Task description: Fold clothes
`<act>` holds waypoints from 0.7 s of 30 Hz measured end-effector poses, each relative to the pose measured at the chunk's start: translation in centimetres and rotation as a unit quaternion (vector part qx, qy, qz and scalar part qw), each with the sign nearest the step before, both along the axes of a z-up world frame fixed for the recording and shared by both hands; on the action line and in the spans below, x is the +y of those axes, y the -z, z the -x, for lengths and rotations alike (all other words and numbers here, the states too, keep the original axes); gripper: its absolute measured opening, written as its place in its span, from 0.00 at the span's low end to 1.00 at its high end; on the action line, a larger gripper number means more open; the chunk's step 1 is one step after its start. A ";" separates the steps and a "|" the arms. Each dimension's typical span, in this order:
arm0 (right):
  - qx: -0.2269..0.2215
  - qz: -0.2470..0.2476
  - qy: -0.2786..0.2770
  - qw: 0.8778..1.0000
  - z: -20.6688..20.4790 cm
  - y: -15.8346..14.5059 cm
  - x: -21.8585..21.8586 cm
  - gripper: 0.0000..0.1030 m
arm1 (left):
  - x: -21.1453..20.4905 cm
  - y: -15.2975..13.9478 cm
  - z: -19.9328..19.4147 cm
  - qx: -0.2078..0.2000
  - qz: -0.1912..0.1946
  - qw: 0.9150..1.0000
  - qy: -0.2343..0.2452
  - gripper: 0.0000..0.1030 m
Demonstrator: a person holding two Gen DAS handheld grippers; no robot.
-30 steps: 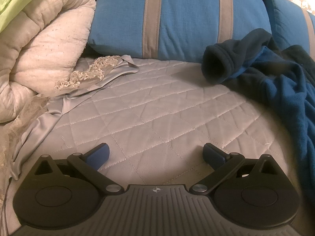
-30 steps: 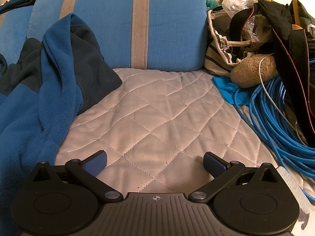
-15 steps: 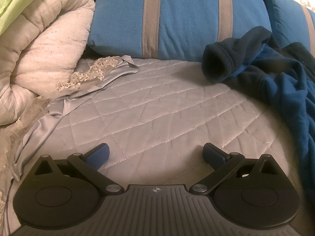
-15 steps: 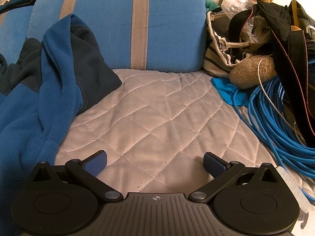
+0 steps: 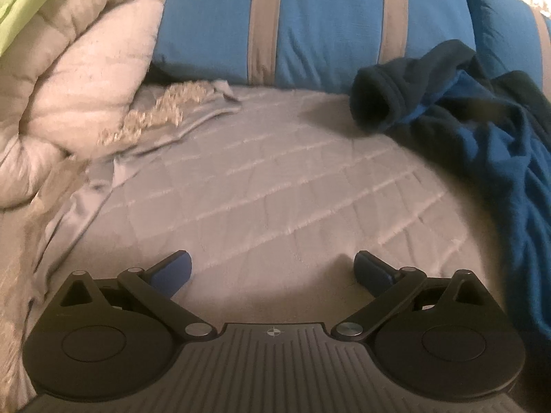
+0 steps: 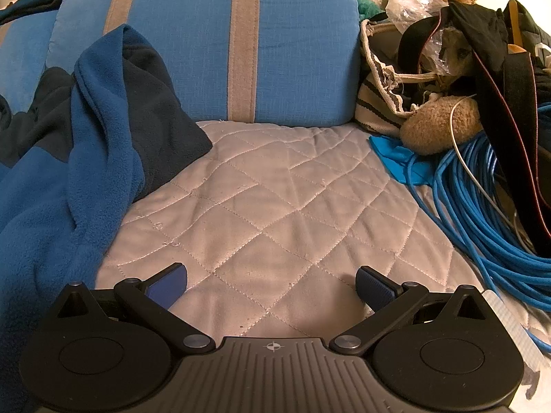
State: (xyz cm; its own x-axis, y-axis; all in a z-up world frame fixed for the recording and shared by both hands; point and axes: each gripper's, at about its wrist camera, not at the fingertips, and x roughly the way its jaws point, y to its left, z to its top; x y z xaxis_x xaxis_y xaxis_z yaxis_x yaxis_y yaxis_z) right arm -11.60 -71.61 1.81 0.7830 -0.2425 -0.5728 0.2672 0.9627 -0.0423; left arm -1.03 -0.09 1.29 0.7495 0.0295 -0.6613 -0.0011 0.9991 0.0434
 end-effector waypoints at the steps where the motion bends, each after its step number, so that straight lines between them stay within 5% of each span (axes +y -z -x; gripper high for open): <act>1: 0.000 0.000 0.000 1.000 0.0 0.0 0.0 1.00 | 0.0 -0.6 0.7 -0.001 0.003 1.000 -0.001 0.99; 13: -0.003 -0.008 -0.001 1.000 0.1 -0.1 -0.5 1.00 | -4.4 -12.4 10.6 -0.066 0.051 0.991 0.102 0.99; 18: -0.003 -0.008 -0.001 1.000 0.1 -0.1 -0.6 1.00 | -6.4 -14.0 14.0 -0.035 0.077 0.986 0.141 0.98; 21: -0.003 -0.008 -0.001 1.000 0.2 -0.1 -0.6 1.00 | -6.4 -14.5 15.9 -0.002 0.100 0.983 0.151 0.88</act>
State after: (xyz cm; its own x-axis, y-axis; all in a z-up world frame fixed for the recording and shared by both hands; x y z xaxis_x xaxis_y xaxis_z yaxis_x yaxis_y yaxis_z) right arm -11.77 -72.17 1.86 0.7874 -0.2311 -0.5715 0.2651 0.9639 -0.0245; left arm -16.92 -6.49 15.79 0.7064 -0.3257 -0.6285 0.2977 0.9422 -0.1536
